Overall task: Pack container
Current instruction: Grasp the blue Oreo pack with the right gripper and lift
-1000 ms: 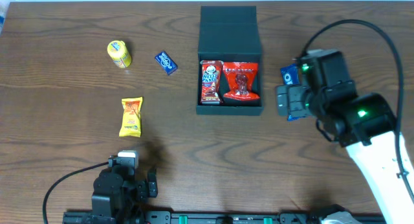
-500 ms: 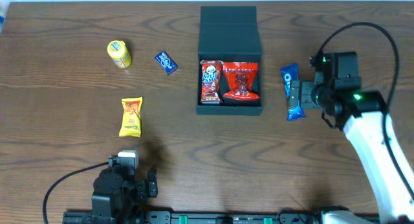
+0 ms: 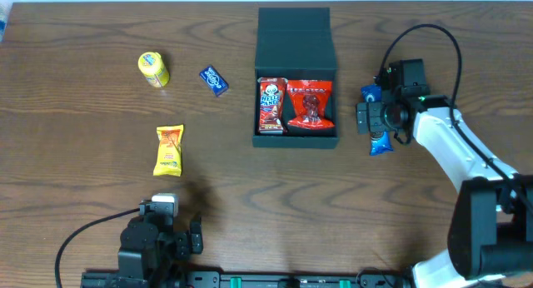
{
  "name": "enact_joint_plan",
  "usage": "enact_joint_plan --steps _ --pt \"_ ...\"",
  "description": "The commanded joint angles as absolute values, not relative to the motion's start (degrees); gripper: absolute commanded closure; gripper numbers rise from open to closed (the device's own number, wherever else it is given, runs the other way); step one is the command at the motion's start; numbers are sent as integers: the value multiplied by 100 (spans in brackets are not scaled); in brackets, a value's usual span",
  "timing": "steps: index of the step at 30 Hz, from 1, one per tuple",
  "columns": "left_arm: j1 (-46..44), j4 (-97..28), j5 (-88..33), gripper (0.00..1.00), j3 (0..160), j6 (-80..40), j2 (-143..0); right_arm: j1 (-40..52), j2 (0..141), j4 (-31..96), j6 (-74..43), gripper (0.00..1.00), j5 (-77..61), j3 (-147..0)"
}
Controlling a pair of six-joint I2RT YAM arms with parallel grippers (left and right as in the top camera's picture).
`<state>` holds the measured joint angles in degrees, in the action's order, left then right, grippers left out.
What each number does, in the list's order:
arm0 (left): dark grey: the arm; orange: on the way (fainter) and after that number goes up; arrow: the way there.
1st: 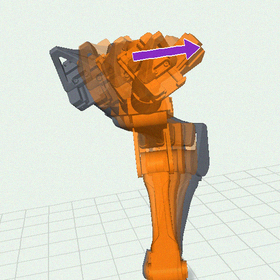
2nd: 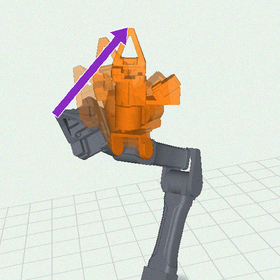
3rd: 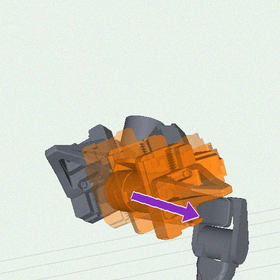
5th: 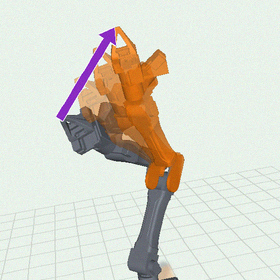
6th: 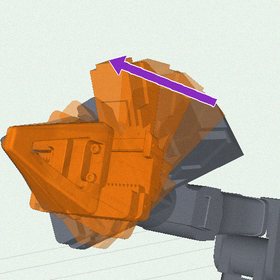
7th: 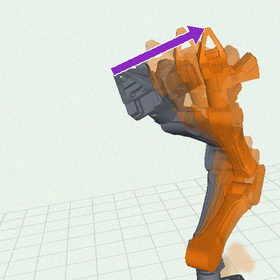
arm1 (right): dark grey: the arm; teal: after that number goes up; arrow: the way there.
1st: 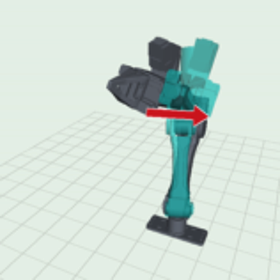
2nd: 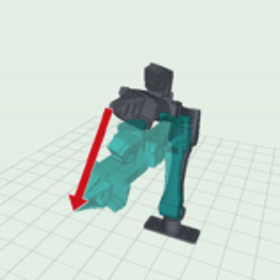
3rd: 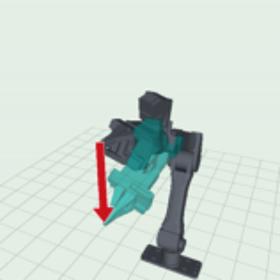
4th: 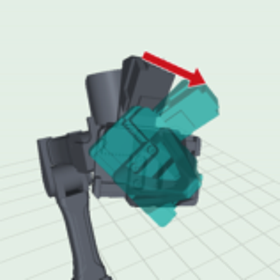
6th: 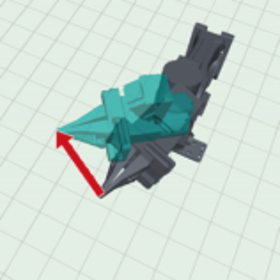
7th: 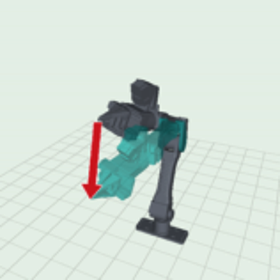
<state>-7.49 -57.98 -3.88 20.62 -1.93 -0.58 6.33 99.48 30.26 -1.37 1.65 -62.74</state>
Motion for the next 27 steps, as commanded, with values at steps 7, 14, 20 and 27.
enact_joint_plan --steps 7,14,20,27 --pt "-714 -5933 -340 4 1892 -257 -21 591 10254 2703 290 1 141 -6250" --pt "-714 -5933 -340 5 1892 -257 -21 591 10396 2611 285 1 99 -6250" --pt "-714 -5933 -340 4 1892 -257 -21 593 10503 2613 281 1 64 -6241" --pt "-714 -5933 -340 5 1892 -257 -21 591 10503 2471 222 1 -200 -6173"
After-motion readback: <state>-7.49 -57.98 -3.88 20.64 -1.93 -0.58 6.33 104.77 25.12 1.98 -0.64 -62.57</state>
